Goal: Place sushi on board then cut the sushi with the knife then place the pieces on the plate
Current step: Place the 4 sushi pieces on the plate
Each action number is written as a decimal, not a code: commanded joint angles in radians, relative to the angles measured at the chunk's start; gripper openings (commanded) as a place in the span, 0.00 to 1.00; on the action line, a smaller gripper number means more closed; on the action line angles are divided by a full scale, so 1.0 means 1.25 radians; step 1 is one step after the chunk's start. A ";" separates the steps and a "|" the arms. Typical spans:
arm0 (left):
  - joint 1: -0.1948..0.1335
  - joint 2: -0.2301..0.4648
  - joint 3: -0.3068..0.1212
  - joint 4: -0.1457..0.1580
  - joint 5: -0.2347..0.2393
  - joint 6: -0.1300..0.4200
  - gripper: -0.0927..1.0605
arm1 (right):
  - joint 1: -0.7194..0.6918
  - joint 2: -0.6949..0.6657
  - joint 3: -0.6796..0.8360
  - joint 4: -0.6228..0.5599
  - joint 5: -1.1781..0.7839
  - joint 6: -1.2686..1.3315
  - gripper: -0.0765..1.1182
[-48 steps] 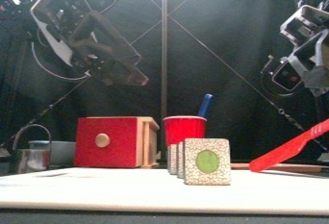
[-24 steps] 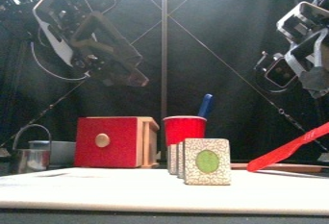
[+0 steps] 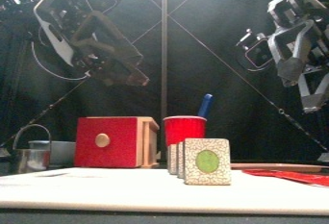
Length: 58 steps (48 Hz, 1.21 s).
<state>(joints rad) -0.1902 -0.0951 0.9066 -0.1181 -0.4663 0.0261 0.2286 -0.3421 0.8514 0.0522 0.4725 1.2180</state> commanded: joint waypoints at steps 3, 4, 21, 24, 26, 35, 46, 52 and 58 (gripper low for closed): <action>0.002 -0.005 -0.021 0.001 -0.009 0.002 0.85 | -0.007 -0.012 -0.028 -0.098 -0.012 -0.025 0.79; 0.004 -0.005 -0.022 0.001 -0.007 0.002 0.85 | -0.007 -0.012 -0.031 -0.118 -0.013 -0.032 0.79; 0.026 -0.009 -0.025 -0.001 -0.009 -0.001 0.85 | -0.047 0.012 -0.076 -0.377 -0.131 -0.118 0.79; 0.031 -0.011 -0.026 -0.005 -0.009 -0.001 0.85 | -0.056 0.006 -0.076 -0.398 -0.144 -0.118 0.79; 0.034 -0.011 -0.028 -0.009 -0.009 -0.001 0.85 | -0.064 0.005 -0.077 -0.414 -0.146 -0.118 0.79; 0.039 -0.010 -0.032 -0.011 -0.009 0.000 0.85 | -0.069 0.002 -0.097 -0.475 -0.145 -0.119 0.79; 0.040 -0.009 -0.047 -0.011 -0.009 -0.001 0.81 | -0.036 -0.042 -0.160 -0.503 -0.011 -0.120 0.79; 0.040 -0.009 -0.056 -0.011 -0.009 -0.001 0.79 | -0.002 -0.081 -0.178 -0.441 0.096 -0.140 0.79; 0.042 -0.001 -0.061 -0.011 -0.009 0.001 0.77 | 0.012 -0.125 -0.190 -0.318 0.131 -0.276 0.78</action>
<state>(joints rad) -0.1427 -0.0936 0.8575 -0.1319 -0.4663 0.0261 0.2332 -0.4525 0.6443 -0.4433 0.6075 0.9695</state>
